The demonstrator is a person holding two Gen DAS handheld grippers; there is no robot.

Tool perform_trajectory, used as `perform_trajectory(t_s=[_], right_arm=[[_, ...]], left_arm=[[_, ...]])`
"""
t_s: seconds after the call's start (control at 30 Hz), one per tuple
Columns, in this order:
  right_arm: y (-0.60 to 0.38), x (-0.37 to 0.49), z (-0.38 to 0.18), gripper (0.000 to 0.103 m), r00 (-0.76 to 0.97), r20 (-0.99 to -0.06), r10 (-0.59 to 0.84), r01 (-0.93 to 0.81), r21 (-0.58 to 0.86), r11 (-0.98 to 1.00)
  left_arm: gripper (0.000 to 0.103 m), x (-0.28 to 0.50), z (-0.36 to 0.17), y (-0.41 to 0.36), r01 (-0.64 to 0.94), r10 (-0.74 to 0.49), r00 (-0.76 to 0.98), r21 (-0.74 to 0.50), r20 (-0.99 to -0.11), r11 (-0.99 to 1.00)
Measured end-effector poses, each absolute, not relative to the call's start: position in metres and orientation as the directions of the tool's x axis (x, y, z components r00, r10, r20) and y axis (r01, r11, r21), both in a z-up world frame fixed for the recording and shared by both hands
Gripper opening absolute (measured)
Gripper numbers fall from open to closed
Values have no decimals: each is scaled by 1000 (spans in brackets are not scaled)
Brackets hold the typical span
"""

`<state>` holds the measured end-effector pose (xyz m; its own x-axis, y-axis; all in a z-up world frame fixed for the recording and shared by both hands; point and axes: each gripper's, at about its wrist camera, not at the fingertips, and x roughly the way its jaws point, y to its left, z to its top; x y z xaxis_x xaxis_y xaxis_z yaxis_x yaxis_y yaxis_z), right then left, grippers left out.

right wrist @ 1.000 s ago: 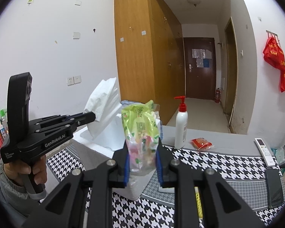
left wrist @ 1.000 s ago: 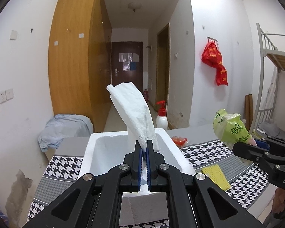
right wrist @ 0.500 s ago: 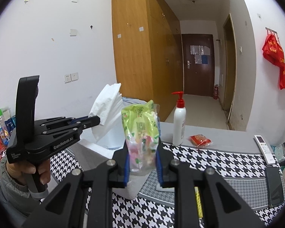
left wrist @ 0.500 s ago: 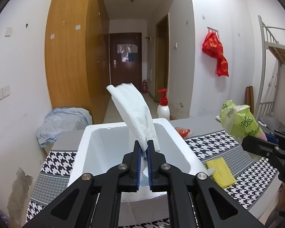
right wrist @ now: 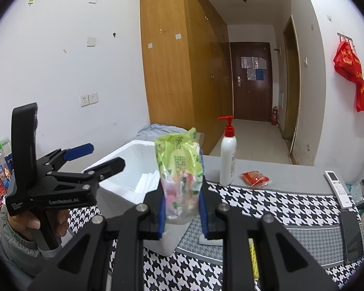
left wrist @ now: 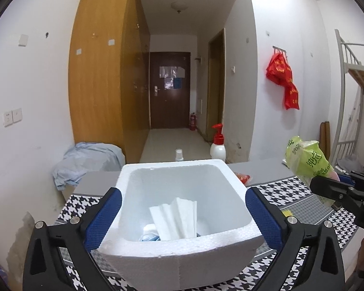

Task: Organize soft objects
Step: 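Open the left gripper to drop the paper towels into the foam box, then carry the green packet over the foam box and open the right gripper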

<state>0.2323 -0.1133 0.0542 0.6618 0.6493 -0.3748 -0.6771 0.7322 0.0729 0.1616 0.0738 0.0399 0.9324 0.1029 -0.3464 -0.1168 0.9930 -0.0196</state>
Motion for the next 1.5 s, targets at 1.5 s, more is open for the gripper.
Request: perform_trajectory(t_s=[1.5], right_arm=[[-21,248,51,27,563,-412,716,-765,67,640]], left_arm=[[102,98,32,153,-330,300,897,-38,-323,943]])
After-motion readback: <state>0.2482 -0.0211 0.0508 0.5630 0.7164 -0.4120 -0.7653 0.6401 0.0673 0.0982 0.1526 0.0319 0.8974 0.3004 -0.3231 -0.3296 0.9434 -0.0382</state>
